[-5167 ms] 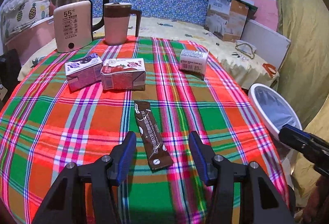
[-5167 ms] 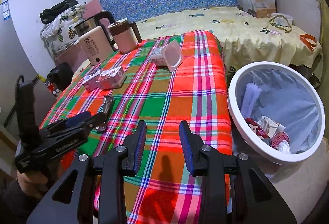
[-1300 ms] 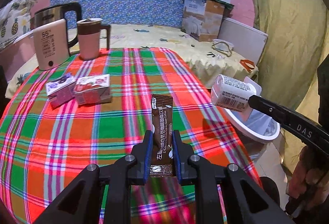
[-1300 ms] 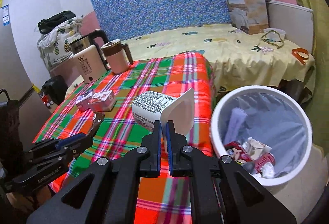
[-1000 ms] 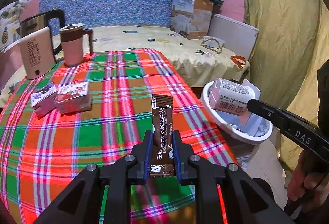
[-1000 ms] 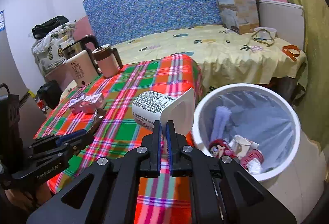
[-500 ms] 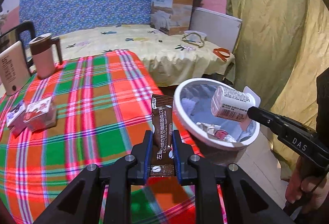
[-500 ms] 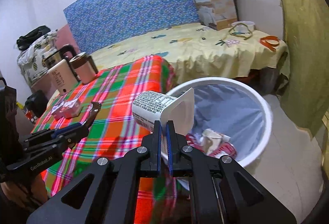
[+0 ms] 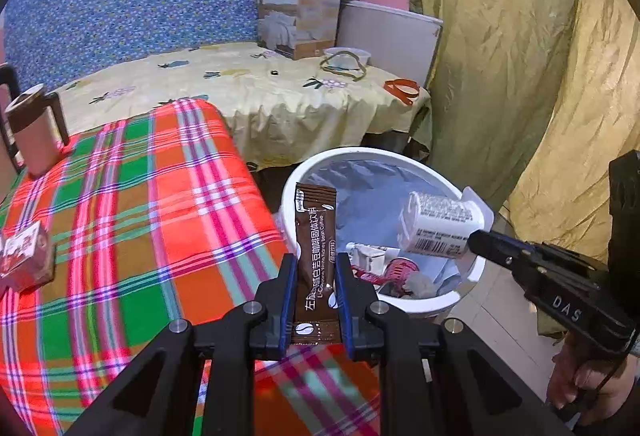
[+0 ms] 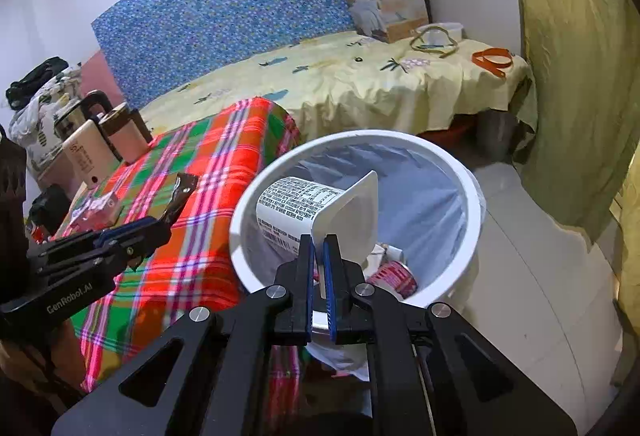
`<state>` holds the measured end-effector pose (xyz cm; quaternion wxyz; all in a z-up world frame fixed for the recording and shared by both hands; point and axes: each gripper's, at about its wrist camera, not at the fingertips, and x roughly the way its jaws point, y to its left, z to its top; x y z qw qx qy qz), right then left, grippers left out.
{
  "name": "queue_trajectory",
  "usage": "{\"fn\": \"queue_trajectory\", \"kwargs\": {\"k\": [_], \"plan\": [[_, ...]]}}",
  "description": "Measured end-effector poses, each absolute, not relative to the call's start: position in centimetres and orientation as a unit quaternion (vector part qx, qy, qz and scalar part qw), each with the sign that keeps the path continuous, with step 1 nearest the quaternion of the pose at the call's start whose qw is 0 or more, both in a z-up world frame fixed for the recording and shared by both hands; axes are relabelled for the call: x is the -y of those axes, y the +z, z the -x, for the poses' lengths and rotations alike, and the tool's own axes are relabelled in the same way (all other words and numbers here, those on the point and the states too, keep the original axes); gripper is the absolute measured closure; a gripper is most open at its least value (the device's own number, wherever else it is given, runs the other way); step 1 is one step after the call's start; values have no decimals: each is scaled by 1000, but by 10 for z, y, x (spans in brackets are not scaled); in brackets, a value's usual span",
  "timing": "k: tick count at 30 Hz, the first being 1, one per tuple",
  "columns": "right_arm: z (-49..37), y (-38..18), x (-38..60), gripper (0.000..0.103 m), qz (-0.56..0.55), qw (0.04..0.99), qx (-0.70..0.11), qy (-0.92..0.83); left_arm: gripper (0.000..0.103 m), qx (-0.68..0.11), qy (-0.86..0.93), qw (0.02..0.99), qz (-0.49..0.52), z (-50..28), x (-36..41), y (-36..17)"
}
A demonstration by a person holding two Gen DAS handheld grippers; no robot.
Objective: Collect trash
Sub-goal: 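Carry the wrapper with the left gripper while the right carries the yogurt cup over the bin, then open both grippers to drop the wrapper and yogurt cup into the bin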
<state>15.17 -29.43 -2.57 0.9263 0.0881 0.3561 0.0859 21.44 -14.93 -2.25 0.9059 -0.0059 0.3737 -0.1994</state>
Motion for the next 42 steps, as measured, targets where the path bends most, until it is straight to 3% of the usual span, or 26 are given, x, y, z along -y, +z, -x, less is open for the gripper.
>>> {"fn": "queue_trajectory", "kwargs": {"k": [12, 17, 27, 29, 31, 42], "plan": [[-159, -39, 306, 95, -97, 913, -389, 70, 84, -384, -215, 898, -1, -228, 168, -32], [-159, -42, 311, 86, -105, 912, -393, 56, 84, -385, -221, 896, -4, -234, 173, -34], [-154, -39, 318, 85, -114, 916, -381, 47, 83, -395, -242, 886, 6, -246, 184, -43], [-154, -39, 318, 85, -115, 916, -380, 47, 77, -395, -244, 886, 11, -247, 184, -44], [-155, -39, 317, 85, -116, 917, -379, 48, 62, -390, -246, 887, 19, -247, 182, -44], [-151, -33, 311, 85, -118, 919, -370, 60, 61, -379, -237, 893, 49, -239, 157, -33]]}}
